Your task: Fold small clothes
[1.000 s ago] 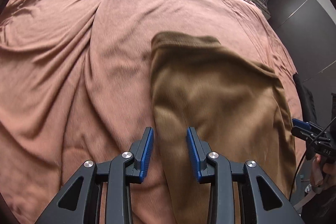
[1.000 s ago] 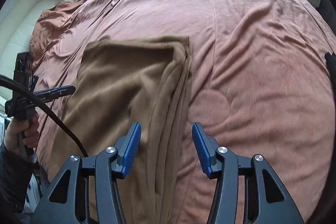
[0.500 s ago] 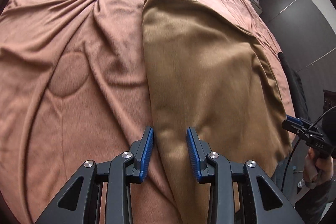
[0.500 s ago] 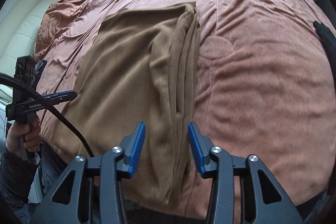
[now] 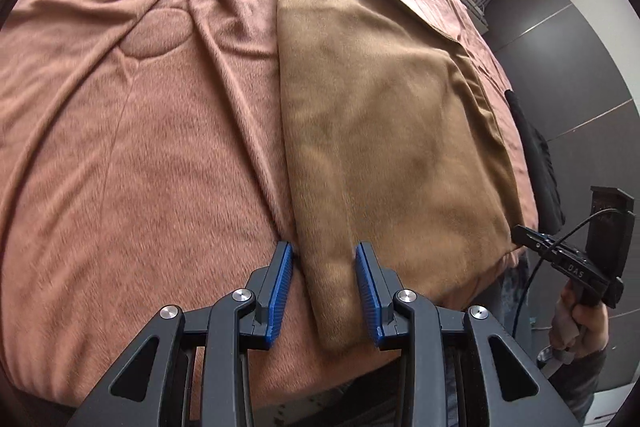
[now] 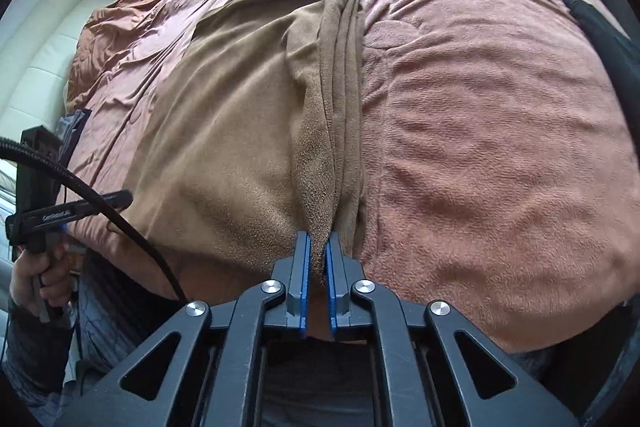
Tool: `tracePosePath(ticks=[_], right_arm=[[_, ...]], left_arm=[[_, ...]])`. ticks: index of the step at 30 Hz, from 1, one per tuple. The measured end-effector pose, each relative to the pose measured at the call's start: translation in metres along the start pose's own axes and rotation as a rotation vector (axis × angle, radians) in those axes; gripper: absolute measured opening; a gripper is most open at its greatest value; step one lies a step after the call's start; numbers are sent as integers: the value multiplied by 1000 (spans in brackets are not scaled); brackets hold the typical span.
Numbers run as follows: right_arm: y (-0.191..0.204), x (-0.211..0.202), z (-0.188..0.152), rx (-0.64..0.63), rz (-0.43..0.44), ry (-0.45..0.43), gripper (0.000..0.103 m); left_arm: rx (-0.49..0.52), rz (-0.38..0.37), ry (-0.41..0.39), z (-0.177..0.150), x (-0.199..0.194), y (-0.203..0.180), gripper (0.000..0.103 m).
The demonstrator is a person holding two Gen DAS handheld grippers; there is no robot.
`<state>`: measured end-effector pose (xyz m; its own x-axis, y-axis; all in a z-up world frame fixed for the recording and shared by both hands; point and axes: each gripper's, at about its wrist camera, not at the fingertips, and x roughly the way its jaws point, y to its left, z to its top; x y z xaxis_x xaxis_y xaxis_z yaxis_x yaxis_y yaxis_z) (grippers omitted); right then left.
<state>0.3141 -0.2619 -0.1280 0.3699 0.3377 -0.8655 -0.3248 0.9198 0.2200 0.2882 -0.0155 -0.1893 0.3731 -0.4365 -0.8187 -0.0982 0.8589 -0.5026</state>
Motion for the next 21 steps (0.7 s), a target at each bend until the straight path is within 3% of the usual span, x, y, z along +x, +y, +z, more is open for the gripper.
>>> tracePosePath(ticks=[4,12,14,15,16,18,21], right_arm=[[3,-9,-11,-7,-27,-22,2],[-14,-7,-14,64,60,-19,5],[-14,-12,-13,58,75,-30,12],[-14,-13,-12,60,87,-34,26],[-16,-13,-12,64,93,-37,48],[-19,-12,-10,71,86,-56,65],[-24,0,-10,91,113,-36,65]], left_arm=[[-8,-17,-1,-4,-5,1,35],[-49,-72,7,-5,-4,9,35],[-80,-102,12,-6,-4,16,35],[-90,-110,13,-7,-3,18,35],[-99,-118,13,-8,-2,20,35],[-111,-131,10,-10,-2,22,35],[-123,-143,1,-16,-5,26,35]])
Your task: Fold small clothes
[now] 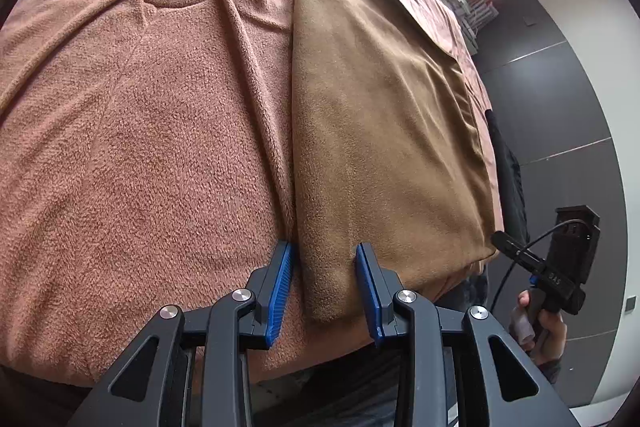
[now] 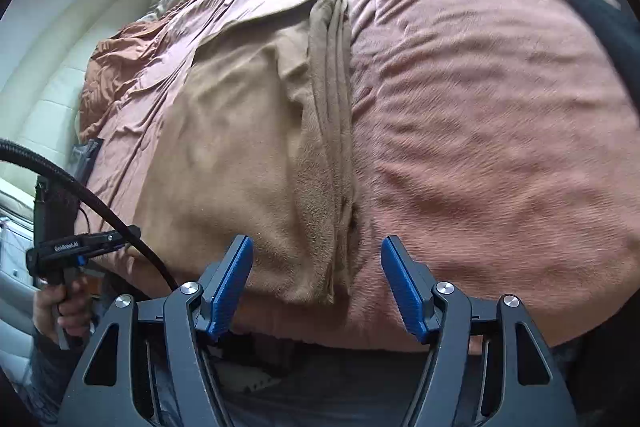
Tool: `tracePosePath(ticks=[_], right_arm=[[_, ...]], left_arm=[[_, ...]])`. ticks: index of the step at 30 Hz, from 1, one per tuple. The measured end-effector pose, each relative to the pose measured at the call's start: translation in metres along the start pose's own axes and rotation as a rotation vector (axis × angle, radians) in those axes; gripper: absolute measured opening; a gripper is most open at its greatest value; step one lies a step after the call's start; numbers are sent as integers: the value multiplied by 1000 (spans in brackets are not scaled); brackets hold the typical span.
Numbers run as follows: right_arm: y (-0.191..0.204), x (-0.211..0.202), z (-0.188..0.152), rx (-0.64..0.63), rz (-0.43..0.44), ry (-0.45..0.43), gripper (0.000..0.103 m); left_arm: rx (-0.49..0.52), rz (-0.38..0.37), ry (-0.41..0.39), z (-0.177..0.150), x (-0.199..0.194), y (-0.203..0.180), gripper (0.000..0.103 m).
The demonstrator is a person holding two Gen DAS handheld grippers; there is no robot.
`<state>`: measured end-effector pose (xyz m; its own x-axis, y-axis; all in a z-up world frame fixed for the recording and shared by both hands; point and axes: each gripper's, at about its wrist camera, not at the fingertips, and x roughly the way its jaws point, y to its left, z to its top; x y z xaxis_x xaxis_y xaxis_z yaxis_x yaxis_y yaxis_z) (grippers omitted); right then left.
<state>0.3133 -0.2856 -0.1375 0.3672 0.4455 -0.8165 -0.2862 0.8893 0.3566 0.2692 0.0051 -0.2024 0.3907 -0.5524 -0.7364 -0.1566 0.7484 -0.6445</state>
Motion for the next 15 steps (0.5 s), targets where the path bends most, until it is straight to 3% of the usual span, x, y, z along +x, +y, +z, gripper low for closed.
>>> tracePosePath(ticks=[5,6,7,10,15], right_arm=[[-10,20,-1,61,28,18,60],[-12,20,0,72,25,12,52],[-14,20,0,85,27,10,37],[-22,18,-2,137,65,14,17],[-15,6,-7,127,73,-1,11]], left_arm=[[-26,-33,-16,-7,-1,5,35],[-32,-36,-23,-8,-1,7,33],[-35,-38,-29,-9,-1,7,30],[-36,-29,-39,-11,-2,7,13],[-45,-85,-51,-15,-22,13,8]])
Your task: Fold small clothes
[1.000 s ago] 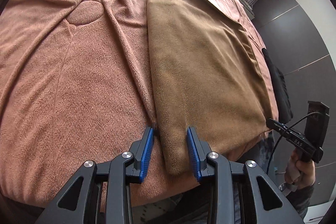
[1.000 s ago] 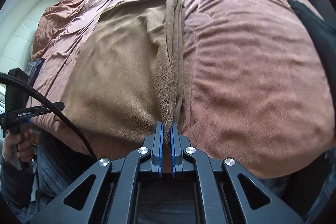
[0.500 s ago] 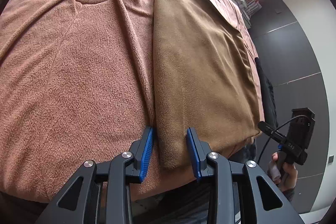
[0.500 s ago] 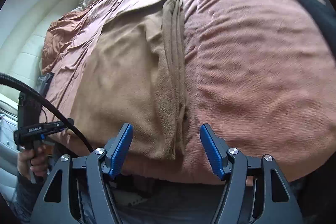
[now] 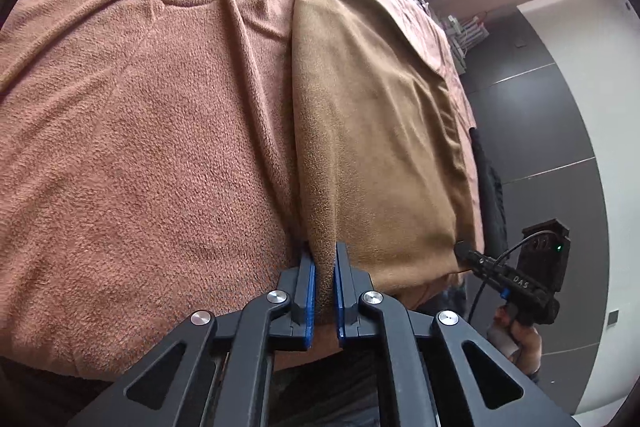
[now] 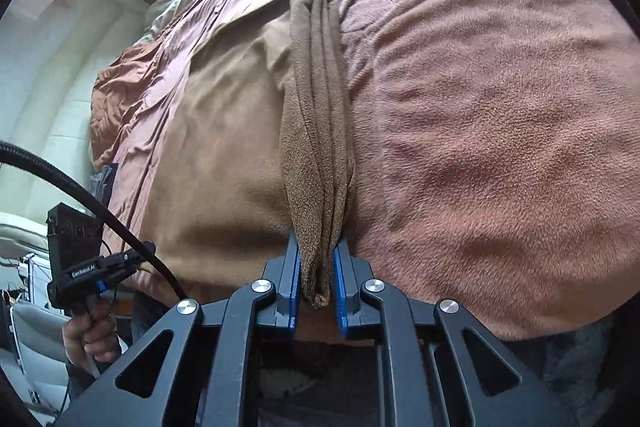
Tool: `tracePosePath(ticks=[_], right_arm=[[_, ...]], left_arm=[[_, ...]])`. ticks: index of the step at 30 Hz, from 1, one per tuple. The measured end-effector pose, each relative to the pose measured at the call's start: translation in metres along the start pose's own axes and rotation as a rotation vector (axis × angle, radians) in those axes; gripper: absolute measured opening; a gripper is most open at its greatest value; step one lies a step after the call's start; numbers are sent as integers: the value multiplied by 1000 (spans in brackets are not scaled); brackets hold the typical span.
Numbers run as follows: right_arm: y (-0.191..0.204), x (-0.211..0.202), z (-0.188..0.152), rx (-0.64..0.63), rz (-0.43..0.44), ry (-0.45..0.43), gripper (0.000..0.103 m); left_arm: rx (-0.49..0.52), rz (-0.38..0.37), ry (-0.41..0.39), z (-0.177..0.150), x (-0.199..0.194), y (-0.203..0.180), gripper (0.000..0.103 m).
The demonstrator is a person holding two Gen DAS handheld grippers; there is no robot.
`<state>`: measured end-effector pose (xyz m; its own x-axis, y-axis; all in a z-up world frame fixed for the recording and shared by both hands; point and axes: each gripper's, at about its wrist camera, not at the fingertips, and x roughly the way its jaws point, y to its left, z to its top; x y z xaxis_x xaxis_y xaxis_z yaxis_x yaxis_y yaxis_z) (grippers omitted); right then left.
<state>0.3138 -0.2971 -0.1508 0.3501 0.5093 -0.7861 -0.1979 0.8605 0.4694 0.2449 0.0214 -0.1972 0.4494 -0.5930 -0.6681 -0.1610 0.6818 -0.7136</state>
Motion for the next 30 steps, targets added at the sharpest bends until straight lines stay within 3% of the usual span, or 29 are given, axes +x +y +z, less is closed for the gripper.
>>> tracePosePath(ticks=[7,15,21,23,24,25,27,30], right_arm=[[20,0,-18,-35,33,10,10],[32,9,-42,-84,114,57,10],[33,14,-40,-138,120,43,10],[29,8,-36,-139,123,5,17],[25,6,-31,-134,108,-20,31],[21,4,-25,-126,95,-48,53],[13,1,-15,-104,96,-86,72],[1,5,3,-66,129,-100,72]], left_arm=[[43,-13,-15,-2,-34,-2,7],[102,-5,18,-29,-69,11,7],[125,5,39,-30,-69,14,9],[123,41,41,-24,-61,13,13],[120,55,43,-21,-57,13,18],[119,69,41,-18,-54,14,22],[124,83,23,-5,-46,10,45],[135,96,-8,6,-44,10,54]])
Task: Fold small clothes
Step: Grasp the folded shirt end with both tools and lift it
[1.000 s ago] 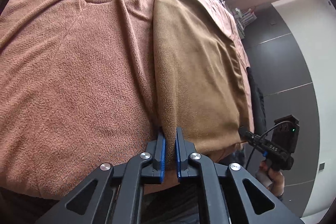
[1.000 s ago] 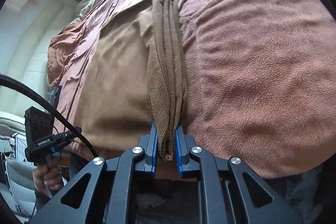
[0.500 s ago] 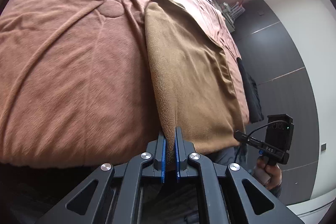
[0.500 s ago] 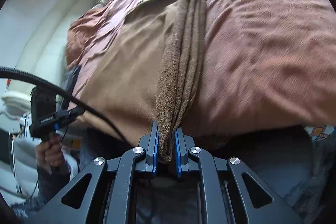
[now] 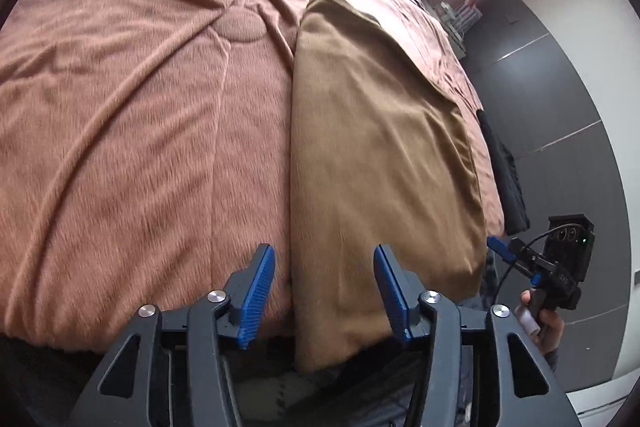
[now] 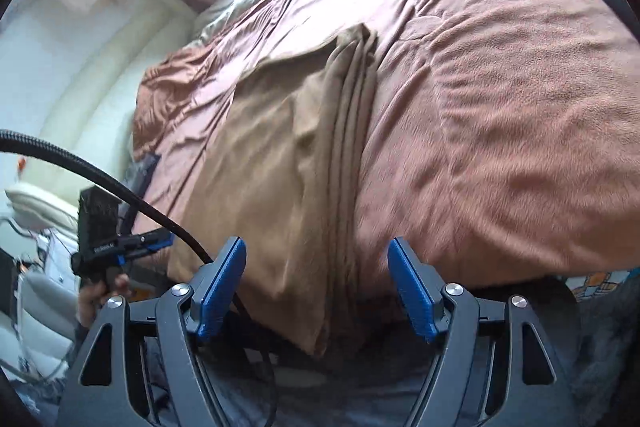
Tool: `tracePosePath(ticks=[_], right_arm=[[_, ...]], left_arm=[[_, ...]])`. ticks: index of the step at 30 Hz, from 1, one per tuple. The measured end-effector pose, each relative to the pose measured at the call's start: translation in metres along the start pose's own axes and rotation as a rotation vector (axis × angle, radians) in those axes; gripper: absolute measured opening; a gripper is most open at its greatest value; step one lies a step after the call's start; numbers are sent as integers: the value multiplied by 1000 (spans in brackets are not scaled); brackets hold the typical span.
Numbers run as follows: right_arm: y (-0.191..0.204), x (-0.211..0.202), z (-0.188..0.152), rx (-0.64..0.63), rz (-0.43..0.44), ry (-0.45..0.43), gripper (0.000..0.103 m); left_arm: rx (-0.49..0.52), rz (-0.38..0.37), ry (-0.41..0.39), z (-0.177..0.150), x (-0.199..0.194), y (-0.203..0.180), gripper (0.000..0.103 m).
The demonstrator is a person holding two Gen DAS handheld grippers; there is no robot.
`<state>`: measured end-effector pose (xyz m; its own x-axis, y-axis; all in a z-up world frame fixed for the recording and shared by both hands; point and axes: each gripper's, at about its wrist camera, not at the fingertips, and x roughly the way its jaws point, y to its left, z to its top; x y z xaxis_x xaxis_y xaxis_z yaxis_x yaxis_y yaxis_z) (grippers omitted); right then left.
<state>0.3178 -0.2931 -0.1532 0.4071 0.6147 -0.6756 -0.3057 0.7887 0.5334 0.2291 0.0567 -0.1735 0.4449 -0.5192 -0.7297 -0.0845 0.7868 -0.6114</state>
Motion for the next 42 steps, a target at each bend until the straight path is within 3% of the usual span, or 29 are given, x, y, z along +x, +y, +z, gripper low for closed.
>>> tracePosePath(ticks=[5,13,17,25,38,42], right_arm=[[-19,24,29,45,5,2,72],[-8,64,56,30,37,4,72],[-13,85,72,34,26,28,72],[-39,110,92,151,85,49,41],[-44,153,131,168,130,66,39],[-47,162,134,187,138,68,26]], left_arm=[[-5,13,1,31,16,1,54],[-12,-3,3,72,38,-1,53],[0,23,34,93,56,-7,47],[-37,8,46,135,78,2,39],[-65,-52,54,201,103,5,29],[-92,-76,58,208,113,9,21]])
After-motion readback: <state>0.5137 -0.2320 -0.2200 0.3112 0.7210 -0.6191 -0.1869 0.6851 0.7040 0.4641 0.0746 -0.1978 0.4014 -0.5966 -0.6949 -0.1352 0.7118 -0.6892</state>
